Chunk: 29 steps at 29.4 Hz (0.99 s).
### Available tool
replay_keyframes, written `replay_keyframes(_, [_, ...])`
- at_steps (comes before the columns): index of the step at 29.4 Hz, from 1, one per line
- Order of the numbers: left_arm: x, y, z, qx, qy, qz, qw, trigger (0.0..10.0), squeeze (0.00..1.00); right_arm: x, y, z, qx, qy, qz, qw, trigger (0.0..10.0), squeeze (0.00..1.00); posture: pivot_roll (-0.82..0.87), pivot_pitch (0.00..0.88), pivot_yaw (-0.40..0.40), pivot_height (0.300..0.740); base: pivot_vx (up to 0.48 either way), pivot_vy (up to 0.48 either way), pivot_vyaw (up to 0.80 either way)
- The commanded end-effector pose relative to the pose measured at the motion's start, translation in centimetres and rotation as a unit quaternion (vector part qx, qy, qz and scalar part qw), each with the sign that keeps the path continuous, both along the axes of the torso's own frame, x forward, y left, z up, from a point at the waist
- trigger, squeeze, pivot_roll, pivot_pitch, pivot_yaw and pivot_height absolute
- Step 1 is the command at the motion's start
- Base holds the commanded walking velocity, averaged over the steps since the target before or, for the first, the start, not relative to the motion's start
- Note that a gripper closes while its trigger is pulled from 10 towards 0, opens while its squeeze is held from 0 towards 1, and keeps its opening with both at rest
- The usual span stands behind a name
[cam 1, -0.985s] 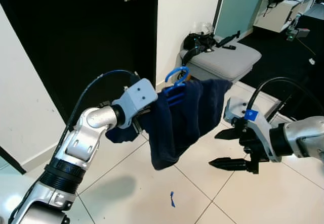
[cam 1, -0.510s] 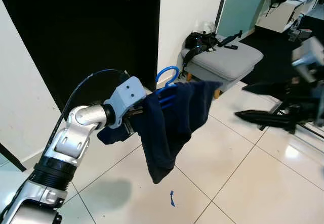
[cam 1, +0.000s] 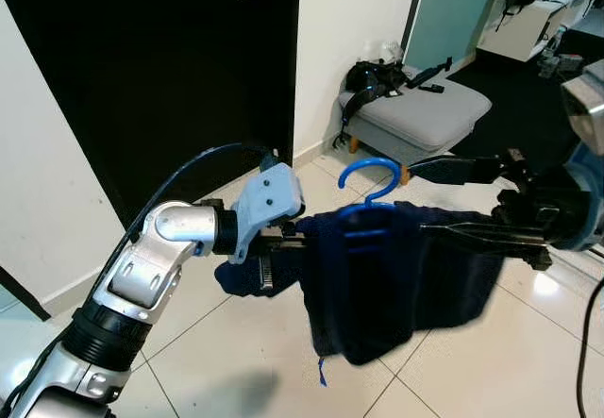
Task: Hang hanger
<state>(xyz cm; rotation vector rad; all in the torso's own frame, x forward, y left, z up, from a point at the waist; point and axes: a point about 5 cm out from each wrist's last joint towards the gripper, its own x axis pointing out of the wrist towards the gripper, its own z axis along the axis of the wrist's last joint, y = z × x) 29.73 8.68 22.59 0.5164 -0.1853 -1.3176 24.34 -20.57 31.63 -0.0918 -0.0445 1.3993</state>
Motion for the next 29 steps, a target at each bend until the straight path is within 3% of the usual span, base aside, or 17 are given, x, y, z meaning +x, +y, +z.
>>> replay_keyframes(1, [-0.4, -0.5, 0.4, -0.005, -0.003, -0.021, 1.000, 10.0, 0.00, 0.2, 0.4, -0.2, -0.001, -0.001, 0.005, 1.000, 10.0, 0.00, 0.02, 0.071, 0.001, 0.740, 0.000, 0.000, 0.00])
replay_keyframes(7, [-0.6, -0.6, 0.5, -0.006, 0.001, -0.028, 1.000, 10.0, 0.00, 0.4, 0.9, -0.3, 0.000, -0.002, 0.007, 1.000, 10.0, 0.00, 0.02, 0.071, 0.001, 0.740, 0.000, 0.000, 0.00])
replay_keyframes(8, [-0.7, -0.7, 0.5, -0.008, 0.002, -0.031, 0.999, 10.0, 0.00, 0.5, 1.1, -0.7, -0.003, 0.001, 0.005, 1.000, 0.0, 0.00, 0.02, 0.067, -0.002, 0.740, 0.000, 0.000, 0.00])
replay_keyframes(23, [-1.6, -1.1, 0.8, -0.013, 0.003, -0.065, 0.998, 10.0, 0.00, 1.1, 1.6, -1.3, -0.003, 0.002, -0.018, 1.000, 0.0, 0.00, 0.02, 0.067, -0.001, 0.740, 0.000, 0.000, 0.00])
replay_keyframes(29, [-1.9, -1.1, 0.6, -0.014, 0.007, -0.074, 0.997, 10.0, 0.00, 1.7, 1.7, -0.9, 0.019, -0.013, -0.040, 0.999, 0.0, 0.00, 0.02, 0.061, -0.009, 0.740, 0.000, 0.000, 0.00])
